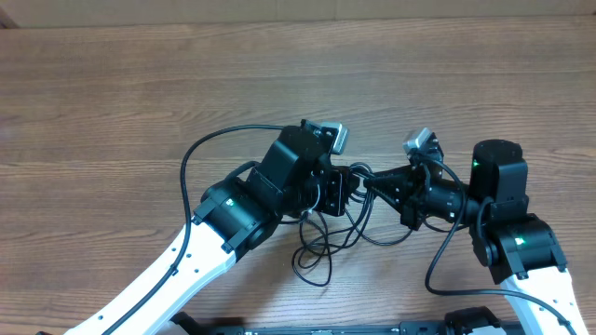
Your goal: Untangle cables
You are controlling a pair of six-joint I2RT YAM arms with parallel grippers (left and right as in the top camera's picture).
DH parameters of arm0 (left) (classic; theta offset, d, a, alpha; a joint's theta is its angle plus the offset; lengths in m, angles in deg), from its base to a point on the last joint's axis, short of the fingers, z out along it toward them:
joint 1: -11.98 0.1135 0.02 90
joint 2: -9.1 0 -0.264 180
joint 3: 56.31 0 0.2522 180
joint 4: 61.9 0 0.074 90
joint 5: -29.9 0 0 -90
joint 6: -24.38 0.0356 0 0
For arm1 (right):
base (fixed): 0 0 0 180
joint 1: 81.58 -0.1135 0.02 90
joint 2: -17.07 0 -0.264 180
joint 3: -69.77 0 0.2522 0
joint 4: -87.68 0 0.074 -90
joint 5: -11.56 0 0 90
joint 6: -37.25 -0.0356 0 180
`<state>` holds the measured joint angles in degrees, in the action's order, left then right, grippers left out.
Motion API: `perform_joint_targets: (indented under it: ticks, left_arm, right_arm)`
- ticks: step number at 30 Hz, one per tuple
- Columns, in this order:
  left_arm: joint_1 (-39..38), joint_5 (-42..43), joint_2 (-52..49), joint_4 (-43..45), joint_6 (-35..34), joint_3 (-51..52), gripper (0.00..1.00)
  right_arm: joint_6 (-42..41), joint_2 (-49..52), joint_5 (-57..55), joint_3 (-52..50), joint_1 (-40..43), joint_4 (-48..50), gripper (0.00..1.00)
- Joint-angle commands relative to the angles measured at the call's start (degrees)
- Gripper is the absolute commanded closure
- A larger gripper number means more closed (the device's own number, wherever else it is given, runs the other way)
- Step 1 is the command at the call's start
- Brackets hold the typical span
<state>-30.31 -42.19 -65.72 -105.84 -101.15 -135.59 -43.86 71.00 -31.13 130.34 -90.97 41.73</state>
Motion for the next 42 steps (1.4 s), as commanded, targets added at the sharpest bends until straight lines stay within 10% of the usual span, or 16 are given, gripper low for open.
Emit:
perform_joint_targets:
  ticks: [1, 18, 23, 29, 35, 39, 42]
  left_arm:
    - [1.57, -4.26, 0.15, -2.05, -1.6, -0.66, 0.96]
    - [13.22, -5.57, 0.15, -8.5, -13.73, -0.63, 0.96]
    - [12.52, -0.04, 0.13, -8.2, -7.41, -0.66, 0.96]
    - [8.55, 3.13, 0.15, -4.96, -5.11, -0.66, 0.96]
    - [3.32, 2.27, -0.17, -0.44, -5.16, -0.66, 0.96]
    - [2.43, 1.79, -0.66, 0.15, -5.22, -0.63, 0.96]
    - [2.56, 0.66, -0.66, -0.37, -5.22, -0.63, 0.96]
  right_arm:
    - [0.15, -0.5, -2.27, 0.48, 0.07, 0.11, 0.96]
    - [3.19, -0.5, 8.98, 0.46, 0.07, -0.37, 0.96]
    - [3.23, -0.5, 2.6, 0.46, 0.07, -1.33, 0.38]
    - [3.45, -0.5, 1.51, 0.46, 0.07, -0.5, 0.3]
    - [3.63, -0.5, -1.16, 0.46, 0.07, -1.03, 0.38]
    - [3.58, -0.5, -3.39, 0.46, 0.07, -1.42, 0.86]
    - [3.39, -0.5, -3.67, 0.46, 0.07, -2.03, 0.96]
